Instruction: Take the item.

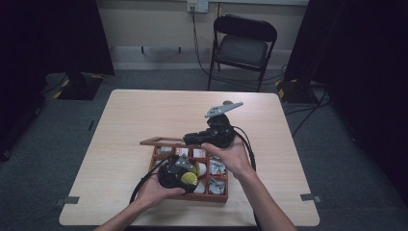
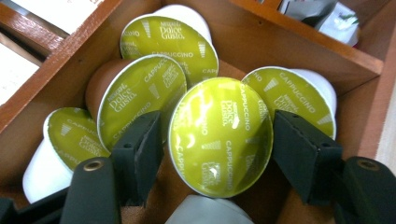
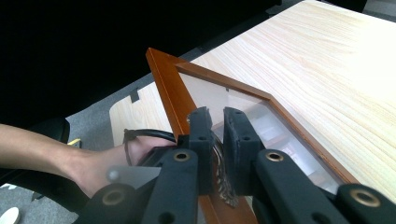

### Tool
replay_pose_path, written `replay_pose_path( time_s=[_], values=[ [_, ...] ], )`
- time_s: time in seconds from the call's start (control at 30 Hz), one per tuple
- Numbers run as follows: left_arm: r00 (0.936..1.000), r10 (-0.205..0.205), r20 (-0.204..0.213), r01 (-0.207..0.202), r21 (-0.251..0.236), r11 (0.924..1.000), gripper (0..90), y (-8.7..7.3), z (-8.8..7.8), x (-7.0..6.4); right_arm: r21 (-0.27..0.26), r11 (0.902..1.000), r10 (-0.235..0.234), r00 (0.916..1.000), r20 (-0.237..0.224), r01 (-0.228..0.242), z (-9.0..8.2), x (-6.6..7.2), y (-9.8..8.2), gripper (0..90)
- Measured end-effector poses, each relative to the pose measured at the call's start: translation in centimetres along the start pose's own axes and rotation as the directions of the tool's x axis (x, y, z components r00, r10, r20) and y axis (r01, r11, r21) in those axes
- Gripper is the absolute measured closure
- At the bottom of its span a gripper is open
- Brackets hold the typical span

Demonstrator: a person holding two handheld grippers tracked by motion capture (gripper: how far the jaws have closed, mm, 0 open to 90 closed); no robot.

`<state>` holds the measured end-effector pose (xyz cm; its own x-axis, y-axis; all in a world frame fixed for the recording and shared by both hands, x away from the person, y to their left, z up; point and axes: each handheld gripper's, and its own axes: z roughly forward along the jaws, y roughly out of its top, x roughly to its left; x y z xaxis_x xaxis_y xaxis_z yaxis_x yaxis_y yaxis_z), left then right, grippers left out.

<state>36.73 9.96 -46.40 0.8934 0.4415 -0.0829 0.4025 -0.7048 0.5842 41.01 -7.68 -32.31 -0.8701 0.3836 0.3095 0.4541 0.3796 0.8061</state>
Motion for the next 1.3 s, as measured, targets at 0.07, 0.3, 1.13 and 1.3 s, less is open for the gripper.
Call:
replay_pose_path(
  time_s=[0.07, 0.3, 1.13, 1.3],
  values=[
    [0.9998, 0.015, -0.011, -0.015, 0.012, 0.9998, 34.9, 0.0, 0.0, 0.1, 0.0, 1.0, 0.001, 1.0, 0.001, -0.001, 0.0, 0.0, 0.0, 82.3],
    [0.9997, 0.017, -0.015, -0.017, 0.033, 0.9993, 38.3, 0.1, 0.2, -0.1, 0.0, 1.0, -0.001, 1.0, 0.002, 0.001, 0.0, 0.0, 0.0, 82.3],
    [0.9999, -0.01, -0.011, 0.009, -0.057, 0.9983, 40.4, -0.2, -0.4, -0.7, -0.001, 1.0, 0.002, 1.0, 0.0, -0.002, 0.0, 0.0, 0.0, 82.4],
    [0.9999, 0.009, -0.005, -0.01, -0.073, 0.9973, 40.4, -0.1, -1.2, -0.7, 0.0, 1.0, 0.003, 1.0, -0.001, -0.003, 0.0, -0.1, 0.0, 82.4]
  ],
)
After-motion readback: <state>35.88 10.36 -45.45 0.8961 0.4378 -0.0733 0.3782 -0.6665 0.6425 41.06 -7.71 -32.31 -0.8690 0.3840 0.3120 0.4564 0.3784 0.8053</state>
